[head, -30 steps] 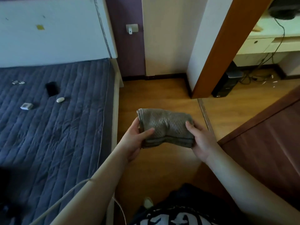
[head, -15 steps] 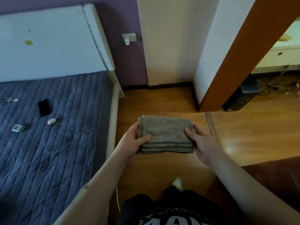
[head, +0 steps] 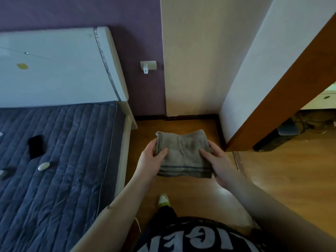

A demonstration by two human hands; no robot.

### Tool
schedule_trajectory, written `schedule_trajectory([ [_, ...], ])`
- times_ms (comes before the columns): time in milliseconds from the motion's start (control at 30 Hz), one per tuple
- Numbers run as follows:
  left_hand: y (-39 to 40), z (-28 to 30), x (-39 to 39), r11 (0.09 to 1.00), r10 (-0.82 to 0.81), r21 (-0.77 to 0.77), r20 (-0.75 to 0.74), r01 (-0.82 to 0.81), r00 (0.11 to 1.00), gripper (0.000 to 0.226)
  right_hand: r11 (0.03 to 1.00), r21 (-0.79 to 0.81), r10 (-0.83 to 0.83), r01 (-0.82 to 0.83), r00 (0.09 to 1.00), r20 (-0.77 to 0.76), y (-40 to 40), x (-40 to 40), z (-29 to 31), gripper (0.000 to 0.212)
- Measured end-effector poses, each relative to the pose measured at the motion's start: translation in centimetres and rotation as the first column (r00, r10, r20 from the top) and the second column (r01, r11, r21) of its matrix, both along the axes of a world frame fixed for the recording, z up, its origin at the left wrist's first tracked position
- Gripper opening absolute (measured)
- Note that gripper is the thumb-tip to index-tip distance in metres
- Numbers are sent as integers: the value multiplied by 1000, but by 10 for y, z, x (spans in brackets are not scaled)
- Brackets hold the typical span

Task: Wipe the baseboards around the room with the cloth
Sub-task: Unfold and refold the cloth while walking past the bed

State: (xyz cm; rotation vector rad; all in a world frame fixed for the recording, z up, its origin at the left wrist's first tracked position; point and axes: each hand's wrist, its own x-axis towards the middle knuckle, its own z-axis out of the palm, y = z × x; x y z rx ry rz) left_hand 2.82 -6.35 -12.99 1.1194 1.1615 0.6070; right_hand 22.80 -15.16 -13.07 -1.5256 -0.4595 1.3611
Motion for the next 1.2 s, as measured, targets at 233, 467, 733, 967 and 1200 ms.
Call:
schedule_trajectory([
  [233, 86, -3, 33, 967, -65, -223, 242, 121, 968, 36, 979, 0, -201, 202, 974, -106, 67, 23, 1, 37],
  [467, 131, -14, 91, 957, -155, -215, 197, 196, 968, 51, 933, -71, -359, 352, 920, -157, 93, 66, -5, 36],
  [733, 187, -41, 174, 948, -298, -122, -14, 295, 954, 55, 908, -101, -418, 406, 885, -203, 135, 152, -38, 33],
  [967, 238, -60, 258, 945, -327, -86, -216, 316, 920, 62, 928, -169, -364, 332, 903, -227, 187, 233, -80, 39],
  [1200, 280, -72, 292, 954, -296, -131, -308, 268, 904, 61, 931, -263, -297, 254, 945, -139, 251, 286, -88, 35],
])
